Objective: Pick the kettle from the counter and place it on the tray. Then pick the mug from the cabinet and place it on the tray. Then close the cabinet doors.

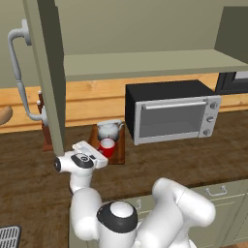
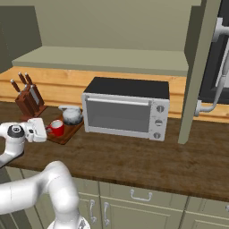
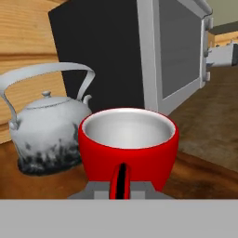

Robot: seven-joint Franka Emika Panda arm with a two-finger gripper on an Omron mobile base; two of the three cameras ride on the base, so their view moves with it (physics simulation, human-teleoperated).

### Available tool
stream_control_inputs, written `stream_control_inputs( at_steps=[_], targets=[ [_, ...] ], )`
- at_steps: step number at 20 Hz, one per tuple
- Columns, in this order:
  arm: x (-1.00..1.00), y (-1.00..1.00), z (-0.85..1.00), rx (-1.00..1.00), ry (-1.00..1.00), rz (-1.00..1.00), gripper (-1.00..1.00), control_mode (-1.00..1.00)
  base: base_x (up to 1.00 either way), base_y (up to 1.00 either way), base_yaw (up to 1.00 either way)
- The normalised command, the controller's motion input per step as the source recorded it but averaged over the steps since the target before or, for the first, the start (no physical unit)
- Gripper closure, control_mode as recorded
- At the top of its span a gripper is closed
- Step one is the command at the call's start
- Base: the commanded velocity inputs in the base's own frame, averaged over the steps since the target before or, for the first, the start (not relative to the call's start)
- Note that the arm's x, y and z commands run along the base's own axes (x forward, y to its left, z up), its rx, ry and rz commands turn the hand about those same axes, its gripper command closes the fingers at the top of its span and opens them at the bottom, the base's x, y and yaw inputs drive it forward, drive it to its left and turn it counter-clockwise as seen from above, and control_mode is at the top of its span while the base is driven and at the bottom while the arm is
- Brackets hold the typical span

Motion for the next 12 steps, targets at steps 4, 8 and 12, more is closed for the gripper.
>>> stream_control_inputs(
  at_steps=[4,8,12],
  targets=[
    [0.03,0.00,-0.16,0.00,0.00,0.00,-1.00,-1.00,0.00,0.00,0.00],
    [-0.01,0.00,-0.09,0.00,0.00,0.00,-1.00,-1.00,0.00,0.00,0.00],
    [-0.08,0.00,0.00,0.00,0.01,0.00,-1.00,-1.00,0.00,0.00,0.00]
  ],
)
